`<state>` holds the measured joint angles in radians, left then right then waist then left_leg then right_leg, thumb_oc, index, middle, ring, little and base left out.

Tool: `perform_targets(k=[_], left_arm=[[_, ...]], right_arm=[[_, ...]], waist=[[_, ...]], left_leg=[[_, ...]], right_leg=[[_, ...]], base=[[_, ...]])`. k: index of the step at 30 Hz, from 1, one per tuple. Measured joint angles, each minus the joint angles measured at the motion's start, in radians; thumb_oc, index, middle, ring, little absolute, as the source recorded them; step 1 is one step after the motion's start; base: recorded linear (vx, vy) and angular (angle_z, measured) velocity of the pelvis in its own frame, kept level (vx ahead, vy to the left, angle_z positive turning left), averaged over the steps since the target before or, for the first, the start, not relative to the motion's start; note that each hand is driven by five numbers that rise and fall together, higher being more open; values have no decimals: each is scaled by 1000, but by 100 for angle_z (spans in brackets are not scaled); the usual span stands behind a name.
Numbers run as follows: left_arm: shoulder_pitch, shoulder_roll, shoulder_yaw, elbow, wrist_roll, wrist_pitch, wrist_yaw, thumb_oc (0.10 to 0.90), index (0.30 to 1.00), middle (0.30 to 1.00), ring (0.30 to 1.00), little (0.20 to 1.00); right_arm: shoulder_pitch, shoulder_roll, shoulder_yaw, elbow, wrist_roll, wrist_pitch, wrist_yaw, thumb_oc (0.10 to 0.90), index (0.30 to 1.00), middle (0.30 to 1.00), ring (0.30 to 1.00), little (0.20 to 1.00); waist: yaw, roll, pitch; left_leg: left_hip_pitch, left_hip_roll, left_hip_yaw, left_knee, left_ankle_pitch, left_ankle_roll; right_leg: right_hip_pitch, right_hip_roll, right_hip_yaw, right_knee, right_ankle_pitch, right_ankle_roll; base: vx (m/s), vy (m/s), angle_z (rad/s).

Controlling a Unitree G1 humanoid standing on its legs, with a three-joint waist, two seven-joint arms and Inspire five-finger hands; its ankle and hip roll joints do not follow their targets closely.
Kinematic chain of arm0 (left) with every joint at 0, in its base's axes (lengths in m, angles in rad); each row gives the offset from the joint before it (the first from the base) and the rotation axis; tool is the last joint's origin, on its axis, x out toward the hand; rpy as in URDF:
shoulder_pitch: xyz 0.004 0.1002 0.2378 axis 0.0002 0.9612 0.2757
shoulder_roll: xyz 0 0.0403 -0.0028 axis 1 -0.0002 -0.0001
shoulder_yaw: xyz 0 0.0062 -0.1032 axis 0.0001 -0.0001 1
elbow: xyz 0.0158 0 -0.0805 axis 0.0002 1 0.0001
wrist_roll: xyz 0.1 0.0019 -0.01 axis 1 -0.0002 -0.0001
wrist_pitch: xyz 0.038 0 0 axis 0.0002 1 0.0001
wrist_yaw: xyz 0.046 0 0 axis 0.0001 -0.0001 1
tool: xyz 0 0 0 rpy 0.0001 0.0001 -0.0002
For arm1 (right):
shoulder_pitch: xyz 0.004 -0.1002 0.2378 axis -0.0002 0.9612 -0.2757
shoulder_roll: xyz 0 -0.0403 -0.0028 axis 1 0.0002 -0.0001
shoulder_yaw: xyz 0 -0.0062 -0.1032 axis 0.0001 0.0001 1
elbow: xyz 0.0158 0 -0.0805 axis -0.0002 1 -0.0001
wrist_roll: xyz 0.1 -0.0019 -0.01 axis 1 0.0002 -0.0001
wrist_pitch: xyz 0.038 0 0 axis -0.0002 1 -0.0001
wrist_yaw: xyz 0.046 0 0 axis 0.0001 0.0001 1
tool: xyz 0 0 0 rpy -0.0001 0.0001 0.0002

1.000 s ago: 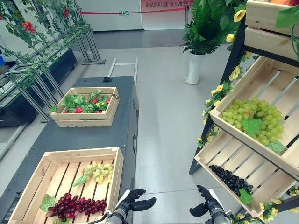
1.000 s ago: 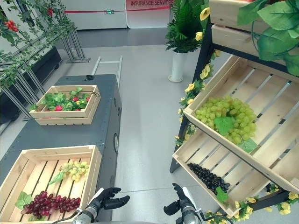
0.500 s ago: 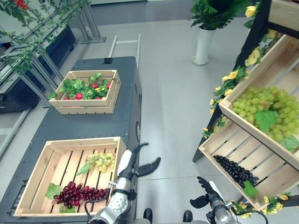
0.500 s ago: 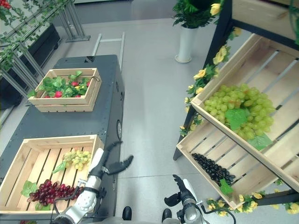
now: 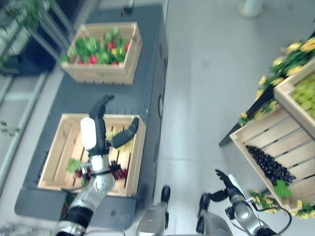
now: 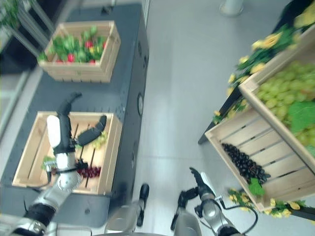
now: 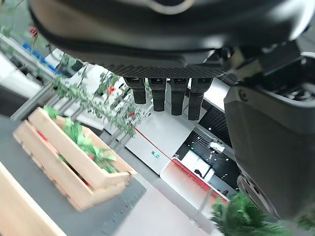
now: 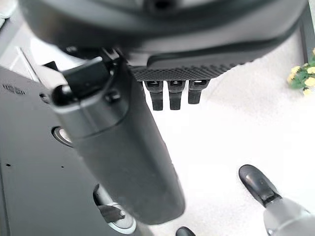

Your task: Pick up the fruits from the basket on one side to the basket on the other side

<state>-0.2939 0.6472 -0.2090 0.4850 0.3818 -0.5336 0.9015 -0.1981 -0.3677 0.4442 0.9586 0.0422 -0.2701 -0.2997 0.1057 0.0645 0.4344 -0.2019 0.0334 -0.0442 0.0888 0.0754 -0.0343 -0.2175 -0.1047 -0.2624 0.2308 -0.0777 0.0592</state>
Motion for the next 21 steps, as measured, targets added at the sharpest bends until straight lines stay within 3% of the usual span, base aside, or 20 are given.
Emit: perform_targets(k=[1,3,8,10,13,18,21], left_arm=[[-29,43,1,26,1,20,0,800,900,900,900,900],[-36,77,2,47,3,47,3,800,900,900,900,900],[-38,123,41,104,19,82,20,800,900,900,900,900],[-76,185,34,120,17,96,22,800,900,900,900,900],[-175,252,20,153,6,137,22,800,900,900,900,900],[-275,305,12,182,-5,182,24,800,900,900,900,900],[-360,325,-57,237,-4,233,11,800,900,900,900,900]], right_arm=[[-22,6,-1,-5,7,-9,-8,800,900,900,900,900],[-33,5,-2,-23,8,-18,-24,800,900,900,900,900],[-32,3,0,-59,6,-29,-30,800,900,900,900,900],[-41,0,5,-62,5,-29,-28,800,900,900,900,900],[-42,-14,7,-59,6,-28,-26,800,900,900,900,900],[-48,-38,11,-59,9,-26,-22,800,900,900,900,900],[-54,-41,17,-60,16,-21,-14,800,900,900,900,900]], waist=[[7,-24,30],[22,-44,56],[30,-60,72],[29,-78,85],[28,-98,97],[19,-107,98],[15,-119,99]], left_leg=[[-14,-14,0,31,-12,-1],[-40,-30,3,94,-44,-3],[-168,-40,6,318,-140,3],[-229,-35,21,409,-179,4],[-302,-30,20,517,-215,4],[-426,-17,19,656,-260,10],[-492,-11,14,717,-274,6]], right_leg=[[-38,-23,3,85,-43,-5],[-73,-50,7,172,-85,-7],[-163,-74,19,322,-143,-10],[-211,-77,34,397,-175,-15],[-263,-82,30,480,-205,-21],[-367,-83,31,584,-232,-33],[-421,-83,32,635,-248,-33]], base=[[6,58,9],[8,96,8],[-2,107,2],[-26,87,2],[-13,78,10],[-27,66,-1],[-20,33,6]])
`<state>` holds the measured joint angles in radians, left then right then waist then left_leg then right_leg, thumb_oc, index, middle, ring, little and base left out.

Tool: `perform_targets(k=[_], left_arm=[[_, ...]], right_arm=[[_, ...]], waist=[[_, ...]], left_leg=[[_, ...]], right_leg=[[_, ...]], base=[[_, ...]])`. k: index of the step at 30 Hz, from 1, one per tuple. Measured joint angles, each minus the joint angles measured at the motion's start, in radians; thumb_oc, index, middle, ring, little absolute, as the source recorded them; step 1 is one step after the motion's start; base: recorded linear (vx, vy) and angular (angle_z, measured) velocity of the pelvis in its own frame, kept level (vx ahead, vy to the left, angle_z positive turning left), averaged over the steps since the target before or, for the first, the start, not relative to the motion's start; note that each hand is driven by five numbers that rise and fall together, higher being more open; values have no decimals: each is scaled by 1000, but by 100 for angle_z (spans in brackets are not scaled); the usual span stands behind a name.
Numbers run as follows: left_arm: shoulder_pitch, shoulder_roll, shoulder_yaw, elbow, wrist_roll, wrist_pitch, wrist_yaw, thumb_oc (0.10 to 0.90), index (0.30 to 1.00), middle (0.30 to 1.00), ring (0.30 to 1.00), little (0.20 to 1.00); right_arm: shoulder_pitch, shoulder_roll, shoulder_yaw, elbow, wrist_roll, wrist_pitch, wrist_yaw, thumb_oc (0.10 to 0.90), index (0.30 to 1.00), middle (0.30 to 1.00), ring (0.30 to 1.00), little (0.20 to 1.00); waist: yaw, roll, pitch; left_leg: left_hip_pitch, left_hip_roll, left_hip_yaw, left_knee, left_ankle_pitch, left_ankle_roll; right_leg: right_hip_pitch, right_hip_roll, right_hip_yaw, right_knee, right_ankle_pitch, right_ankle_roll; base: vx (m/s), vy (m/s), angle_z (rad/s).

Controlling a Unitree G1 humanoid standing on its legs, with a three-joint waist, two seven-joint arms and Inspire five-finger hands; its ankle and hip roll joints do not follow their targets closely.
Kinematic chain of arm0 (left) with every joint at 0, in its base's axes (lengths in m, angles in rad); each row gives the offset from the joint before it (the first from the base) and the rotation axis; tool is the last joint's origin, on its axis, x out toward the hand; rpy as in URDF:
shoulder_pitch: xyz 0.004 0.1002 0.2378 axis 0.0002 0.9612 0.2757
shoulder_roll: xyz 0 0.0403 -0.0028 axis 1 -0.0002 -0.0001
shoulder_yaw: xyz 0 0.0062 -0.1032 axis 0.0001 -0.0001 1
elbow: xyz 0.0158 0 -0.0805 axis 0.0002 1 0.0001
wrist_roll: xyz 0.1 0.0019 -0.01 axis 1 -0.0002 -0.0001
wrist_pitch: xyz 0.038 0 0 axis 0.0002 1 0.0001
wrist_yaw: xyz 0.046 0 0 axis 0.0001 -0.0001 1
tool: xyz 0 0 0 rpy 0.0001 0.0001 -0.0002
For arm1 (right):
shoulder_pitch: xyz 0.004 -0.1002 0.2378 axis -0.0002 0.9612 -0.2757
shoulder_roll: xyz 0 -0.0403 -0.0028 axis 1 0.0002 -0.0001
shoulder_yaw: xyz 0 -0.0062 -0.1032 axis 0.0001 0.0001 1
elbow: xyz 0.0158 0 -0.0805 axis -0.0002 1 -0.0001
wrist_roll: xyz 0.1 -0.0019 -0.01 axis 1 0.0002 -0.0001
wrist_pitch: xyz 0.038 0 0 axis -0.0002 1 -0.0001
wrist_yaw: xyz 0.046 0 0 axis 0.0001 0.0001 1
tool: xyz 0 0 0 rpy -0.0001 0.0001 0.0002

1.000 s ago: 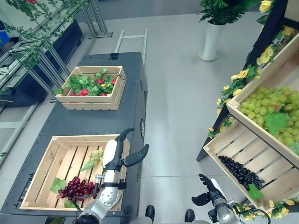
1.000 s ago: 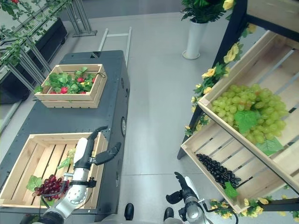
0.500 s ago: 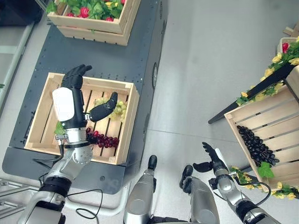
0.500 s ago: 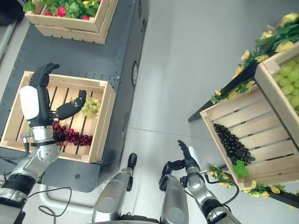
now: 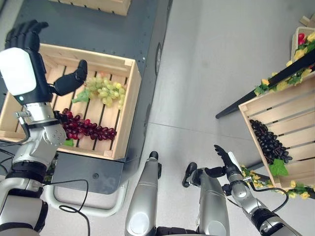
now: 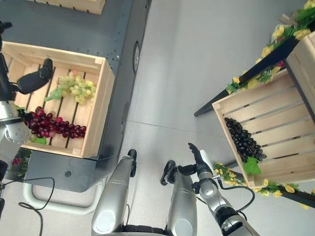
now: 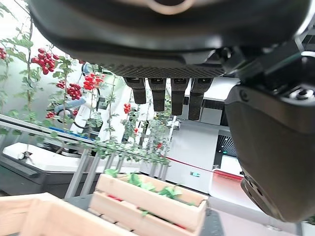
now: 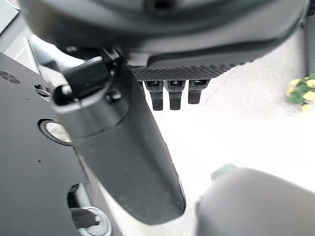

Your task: Pick up the fruits from the basket on one side to the basket on the other side

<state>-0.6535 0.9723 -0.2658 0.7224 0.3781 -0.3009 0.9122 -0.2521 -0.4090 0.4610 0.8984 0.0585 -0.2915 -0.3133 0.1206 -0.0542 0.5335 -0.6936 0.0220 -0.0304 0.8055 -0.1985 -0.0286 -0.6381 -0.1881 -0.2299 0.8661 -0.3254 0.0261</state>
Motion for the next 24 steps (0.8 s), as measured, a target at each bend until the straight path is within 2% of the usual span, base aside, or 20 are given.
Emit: perform_targets(k=[4,6,7,10,19,24], left_arm=[[-60,65,-124,27,27,59,-73,800,900,900,900,900],[-62,74,-150,32,61,79,-103,800,900,900,900,900],[-75,93,-198,39,94,94,-140,800,900,900,900,900],[-91,118,-274,43,151,105,-218,800,900,900,900,900],[-87,149,-277,105,217,83,-274,800,900,900,900,900],[-32,162,-275,106,242,74,-284,800,900,900,900,900]], right_arm=[[-38,-2,17,4,38,2,21,800,900,900,900,900],[-47,-2,17,2,39,2,24,800,900,900,900,900],[-55,-3,17,1,39,2,31,800,900,900,900,900],[-59,-3,17,1,39,0,36,800,900,900,900,900],[-61,-3,16,11,34,-12,39,800,900,900,900,900],[-66,-3,16,16,29,-12,40,800,900,900,900,900]], waist=[[-4,-25,0],[-19,-27,0],[-26,-29,0],[-28,-31,0],[-35,-39,-1],[-39,-39,-1]], left_leg=[[-69,14,-5,44,-2,-3],[-89,13,-11,57,-2,-3],[-102,15,-11,60,-1,-3],[-119,16,-13,63,-1,-3],[-122,27,-15,49,-1,-4],[-117,26,-11,40,2,-8]], right_leg=[[-62,6,-3,37,-3,-5],[-76,9,-4,45,-4,-6],[-87,12,-1,47,-4,-6],[-101,15,-1,48,-4,-6],[-103,29,-4,30,1,-8],[-101,27,-2,27,1,-8]], base=[[-14,34,3],[-11,34,9],[8,12,9],[4,1,2],[1,-2,-1],[-5,13,0]])
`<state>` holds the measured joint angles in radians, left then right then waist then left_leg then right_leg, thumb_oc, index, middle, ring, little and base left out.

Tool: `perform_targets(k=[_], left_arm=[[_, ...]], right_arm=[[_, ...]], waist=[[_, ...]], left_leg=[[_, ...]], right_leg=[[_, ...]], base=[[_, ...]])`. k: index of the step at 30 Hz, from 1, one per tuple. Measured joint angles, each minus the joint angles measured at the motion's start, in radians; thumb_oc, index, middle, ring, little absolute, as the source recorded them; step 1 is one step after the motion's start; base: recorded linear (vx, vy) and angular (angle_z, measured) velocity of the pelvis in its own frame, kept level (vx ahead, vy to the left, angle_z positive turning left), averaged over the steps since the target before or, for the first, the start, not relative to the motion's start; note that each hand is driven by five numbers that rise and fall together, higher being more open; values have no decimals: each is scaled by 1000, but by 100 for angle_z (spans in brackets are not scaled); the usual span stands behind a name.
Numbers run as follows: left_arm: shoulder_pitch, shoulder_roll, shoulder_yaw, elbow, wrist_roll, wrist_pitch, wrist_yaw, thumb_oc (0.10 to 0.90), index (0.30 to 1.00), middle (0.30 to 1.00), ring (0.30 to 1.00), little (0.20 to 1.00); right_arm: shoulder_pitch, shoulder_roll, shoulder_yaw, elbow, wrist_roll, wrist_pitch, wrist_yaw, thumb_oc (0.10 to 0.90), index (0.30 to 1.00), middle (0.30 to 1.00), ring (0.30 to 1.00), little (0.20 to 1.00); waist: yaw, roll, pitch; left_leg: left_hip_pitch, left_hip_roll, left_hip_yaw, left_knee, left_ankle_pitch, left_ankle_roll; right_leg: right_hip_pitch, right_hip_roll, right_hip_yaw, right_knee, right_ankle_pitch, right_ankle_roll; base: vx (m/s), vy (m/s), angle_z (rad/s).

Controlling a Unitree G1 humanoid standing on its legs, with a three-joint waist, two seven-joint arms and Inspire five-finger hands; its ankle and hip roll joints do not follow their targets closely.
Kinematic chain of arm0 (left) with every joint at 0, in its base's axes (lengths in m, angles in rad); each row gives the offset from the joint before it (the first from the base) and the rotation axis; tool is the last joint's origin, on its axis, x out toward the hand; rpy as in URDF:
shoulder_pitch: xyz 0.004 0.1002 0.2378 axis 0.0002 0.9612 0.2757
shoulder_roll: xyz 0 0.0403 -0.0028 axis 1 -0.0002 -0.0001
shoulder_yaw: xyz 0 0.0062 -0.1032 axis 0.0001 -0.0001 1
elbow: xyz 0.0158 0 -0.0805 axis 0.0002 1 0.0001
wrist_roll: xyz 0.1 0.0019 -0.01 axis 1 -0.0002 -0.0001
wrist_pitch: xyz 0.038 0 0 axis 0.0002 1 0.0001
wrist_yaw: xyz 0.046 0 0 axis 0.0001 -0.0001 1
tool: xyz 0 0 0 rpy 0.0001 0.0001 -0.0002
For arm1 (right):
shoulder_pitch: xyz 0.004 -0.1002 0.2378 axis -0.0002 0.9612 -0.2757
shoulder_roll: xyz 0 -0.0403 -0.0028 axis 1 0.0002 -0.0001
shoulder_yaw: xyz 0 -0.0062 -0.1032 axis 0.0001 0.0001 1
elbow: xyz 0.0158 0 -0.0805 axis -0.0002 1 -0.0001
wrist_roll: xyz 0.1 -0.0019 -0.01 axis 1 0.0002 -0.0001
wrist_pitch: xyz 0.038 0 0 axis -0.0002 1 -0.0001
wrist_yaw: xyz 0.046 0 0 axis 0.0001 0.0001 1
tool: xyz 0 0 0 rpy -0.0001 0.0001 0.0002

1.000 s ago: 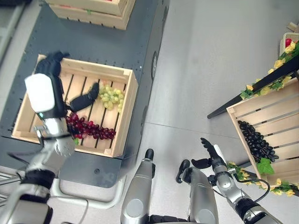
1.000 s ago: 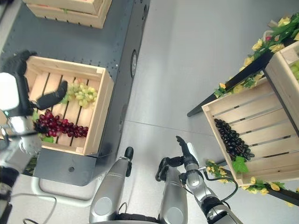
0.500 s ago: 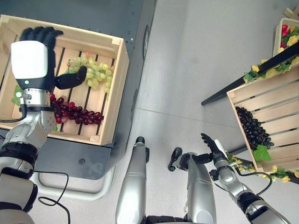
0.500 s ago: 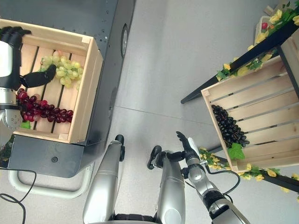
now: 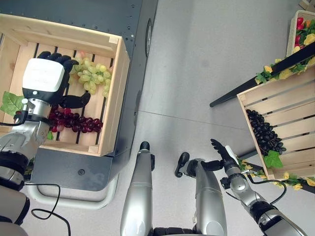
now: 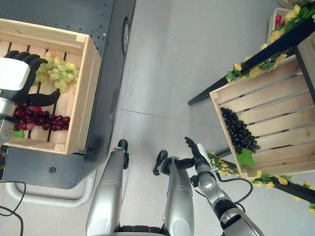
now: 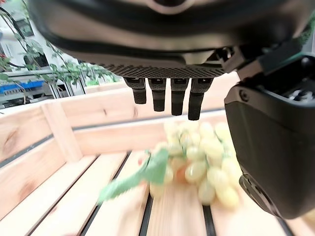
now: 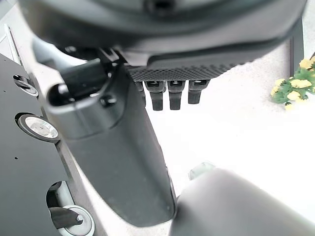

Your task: Pick up the fruits from the basket on one side to the basket on the other side

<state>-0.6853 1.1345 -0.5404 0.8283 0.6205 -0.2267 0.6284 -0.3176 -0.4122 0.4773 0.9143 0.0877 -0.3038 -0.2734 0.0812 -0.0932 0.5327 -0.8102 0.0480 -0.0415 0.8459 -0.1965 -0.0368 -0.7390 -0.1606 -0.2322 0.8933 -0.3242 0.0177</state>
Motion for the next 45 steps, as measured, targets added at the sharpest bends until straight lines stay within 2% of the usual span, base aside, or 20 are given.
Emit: perform_targets(k=[7,18,22,28,31,39,45], left_arm=[[-18,0,-11,3,55,35,18,800,900,900,900,900],[-261,1,-170,17,122,133,32,800,900,900,900,900],[-304,1,-199,17,125,159,29,800,900,900,900,900],[-349,1,-253,15,149,185,-195,800,900,900,900,900],[-378,1,-271,12,115,188,-267,800,900,900,900,900],[-456,1,-279,75,73,187,-340,800,900,900,900,900],[-496,1,-306,78,39,167,-391,800,900,900,900,900]], right_arm=[[-3,-5,3,4,1,0,18,800,900,900,900,900],[-5,-3,12,2,4,0,31,800,900,900,900,900],[-4,-3,13,5,11,0,37,800,900,900,900,900],[-10,-3,19,2,12,1,38,800,900,900,900,900],[-8,-3,18,4,32,1,38,800,900,900,900,900],[-12,-3,18,2,46,0,38,800,900,900,900,900],[-11,-3,18,-11,48,0,38,800,900,900,900,900]], waist=[[0,-2,-1],[-15,-38,-1],[-19,-53,-1],[-15,-55,-2],[-18,-58,-2],[-48,-59,-2],[-44,-60,-2]], left_leg=[[0,0,-3,0,0,1],[-27,22,-8,0,1,-3],[-34,23,-7,-1,0,-1],[-37,23,-7,-5,-2,3],[-48,22,-6,-12,-1,7],[-73,23,-3,-19,0,8],[-74,24,-3,-30,3,9]], right_leg=[[1,1,-2,1,0,-1],[-4,21,-21,-34,9,1],[-7,22,-23,-38,9,1],[-7,23,-24,-47,11,5],[-17,23,-24,-57,16,10],[-33,26,-25,-79,24,15],[-34,29,-25,-91,28,17]], base=[[0,0,0],[0,0,0],[1,7,3],[1,11,0],[-1,12,0],[0,0,0],[0,0,0]])
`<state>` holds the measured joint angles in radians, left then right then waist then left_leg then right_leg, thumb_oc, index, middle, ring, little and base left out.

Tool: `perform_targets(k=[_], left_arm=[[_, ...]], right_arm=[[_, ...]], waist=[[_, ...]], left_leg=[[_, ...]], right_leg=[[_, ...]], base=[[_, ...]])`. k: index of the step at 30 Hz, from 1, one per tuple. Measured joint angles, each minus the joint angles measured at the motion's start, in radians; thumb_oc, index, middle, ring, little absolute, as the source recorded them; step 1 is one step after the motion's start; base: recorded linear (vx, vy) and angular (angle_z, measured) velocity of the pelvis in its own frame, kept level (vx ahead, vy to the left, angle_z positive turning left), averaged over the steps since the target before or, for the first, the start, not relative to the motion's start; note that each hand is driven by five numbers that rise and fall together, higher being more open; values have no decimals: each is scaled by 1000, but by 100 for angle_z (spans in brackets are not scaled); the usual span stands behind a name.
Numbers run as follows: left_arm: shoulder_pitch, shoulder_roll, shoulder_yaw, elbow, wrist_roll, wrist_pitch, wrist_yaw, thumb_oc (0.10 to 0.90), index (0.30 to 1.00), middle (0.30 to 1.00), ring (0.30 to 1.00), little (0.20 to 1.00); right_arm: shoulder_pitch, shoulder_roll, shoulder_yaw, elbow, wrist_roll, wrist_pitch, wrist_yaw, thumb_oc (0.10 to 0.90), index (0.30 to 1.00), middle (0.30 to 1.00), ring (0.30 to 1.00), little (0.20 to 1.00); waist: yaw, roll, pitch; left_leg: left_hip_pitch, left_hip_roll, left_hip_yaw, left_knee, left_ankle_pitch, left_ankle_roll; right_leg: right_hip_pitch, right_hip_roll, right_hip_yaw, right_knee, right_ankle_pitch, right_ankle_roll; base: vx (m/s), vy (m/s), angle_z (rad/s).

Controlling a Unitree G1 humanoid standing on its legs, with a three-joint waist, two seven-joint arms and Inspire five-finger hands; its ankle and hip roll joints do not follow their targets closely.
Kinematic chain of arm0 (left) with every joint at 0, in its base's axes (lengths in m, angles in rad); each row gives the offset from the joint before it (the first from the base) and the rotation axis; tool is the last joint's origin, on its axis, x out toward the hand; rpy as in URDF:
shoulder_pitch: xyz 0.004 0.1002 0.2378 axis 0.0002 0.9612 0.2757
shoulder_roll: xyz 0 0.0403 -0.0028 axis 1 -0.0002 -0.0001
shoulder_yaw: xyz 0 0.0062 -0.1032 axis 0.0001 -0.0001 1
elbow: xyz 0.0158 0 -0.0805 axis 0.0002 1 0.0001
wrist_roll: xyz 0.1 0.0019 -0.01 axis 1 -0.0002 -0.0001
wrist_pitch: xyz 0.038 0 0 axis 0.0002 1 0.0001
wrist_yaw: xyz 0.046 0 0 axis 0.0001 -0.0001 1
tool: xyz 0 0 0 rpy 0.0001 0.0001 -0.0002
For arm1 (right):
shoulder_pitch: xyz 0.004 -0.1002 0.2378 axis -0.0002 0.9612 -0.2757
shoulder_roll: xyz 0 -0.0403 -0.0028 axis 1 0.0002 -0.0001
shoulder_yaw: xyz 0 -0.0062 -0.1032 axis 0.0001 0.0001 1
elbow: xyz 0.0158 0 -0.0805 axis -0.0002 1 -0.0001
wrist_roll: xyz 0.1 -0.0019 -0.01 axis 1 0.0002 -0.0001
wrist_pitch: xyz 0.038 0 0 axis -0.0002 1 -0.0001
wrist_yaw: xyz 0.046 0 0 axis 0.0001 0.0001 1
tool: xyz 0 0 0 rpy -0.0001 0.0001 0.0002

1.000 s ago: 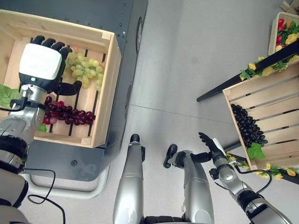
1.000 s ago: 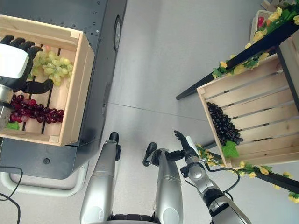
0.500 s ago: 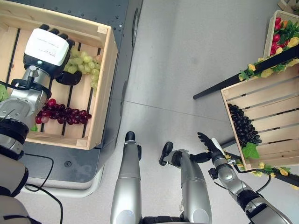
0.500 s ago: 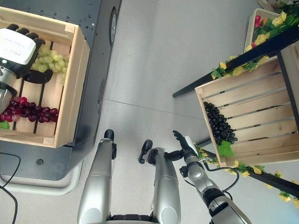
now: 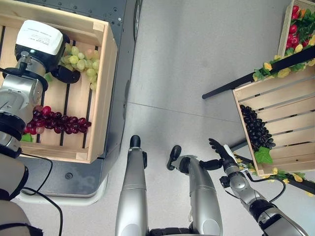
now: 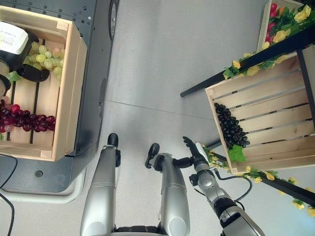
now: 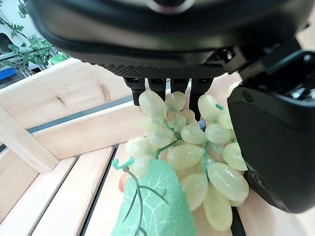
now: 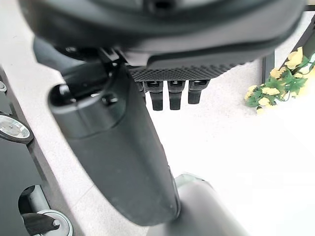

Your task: Pick up the fruits from the basket on one side to the basket on the other side

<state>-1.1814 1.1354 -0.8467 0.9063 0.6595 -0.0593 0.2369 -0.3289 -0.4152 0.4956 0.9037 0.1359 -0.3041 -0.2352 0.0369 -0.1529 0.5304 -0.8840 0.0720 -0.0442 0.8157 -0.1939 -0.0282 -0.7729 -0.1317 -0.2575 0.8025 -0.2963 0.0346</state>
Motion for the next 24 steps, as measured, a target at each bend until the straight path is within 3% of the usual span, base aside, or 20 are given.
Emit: perform_targets(k=[2,3,4,11,14,17,24], left_arm=[[-17,0,-1,5,-32,-25,-35,778,867,867,867,867],[-24,0,-2,8,-47,-32,-49,733,799,799,799,799],[-37,2,-1,8,-59,-42,-77,400,300,300,300,300],[-96,21,-22,32,-85,-89,-159,400,300,300,300,300],[-97,20,-80,50,-82,-102,-164,400,300,300,300,300],[-38,19,-91,64,-63,-109,-149,400,300,300,300,300],[108,23,-43,44,18,-121,-37,400,300,300,300,300]], right_arm=[[0,0,0,-10,0,-1,0,800,900,900,900,900],[-1,0,0,-10,0,-2,0,800,900,900,900,900],[-1,0,0,-10,0,-2,0,800,900,900,900,900],[-1,0,-2,-33,0,-2,0,800,900,900,900,900],[-1,0,-1,-23,0,-2,0,800,900,900,900,900],[1,0,-1,-1,5,-2,0,800,900,900,900,900],[28,3,-8,-7,29,-2,1,800,900,900,900,900]], waist=[[-1,0,0],[-1,0,0],[0,0,0],[-22,0,0],[-34,0,0],[-37,0,0],[-3,1,0]], left_leg=[[-1,0,0,-7,4,0],[-1,0,0,-8,4,0],[-1,-1,1,-13,6,-1],[3,0,27,-24,10,11],[14,0,31,-22,9,13],[59,0,34,-32,9,13],[170,0,56,-81,20,10]], right_leg=[[-1,0,-1,-7,3,0],[-1,1,-1,-9,4,1],[-1,1,-1,-13,6,2],[0,-8,5,-16,9,5],[9,-11,8,-13,9,6],[49,-12,10,-17,9,4],[133,-17,28,-37,7,2]], base=[[0,0,0],[0,0,0],[0,0,0],[-10,-22,0],[2,-60,-3],[0,-58,-1],[2,-21,-3]])
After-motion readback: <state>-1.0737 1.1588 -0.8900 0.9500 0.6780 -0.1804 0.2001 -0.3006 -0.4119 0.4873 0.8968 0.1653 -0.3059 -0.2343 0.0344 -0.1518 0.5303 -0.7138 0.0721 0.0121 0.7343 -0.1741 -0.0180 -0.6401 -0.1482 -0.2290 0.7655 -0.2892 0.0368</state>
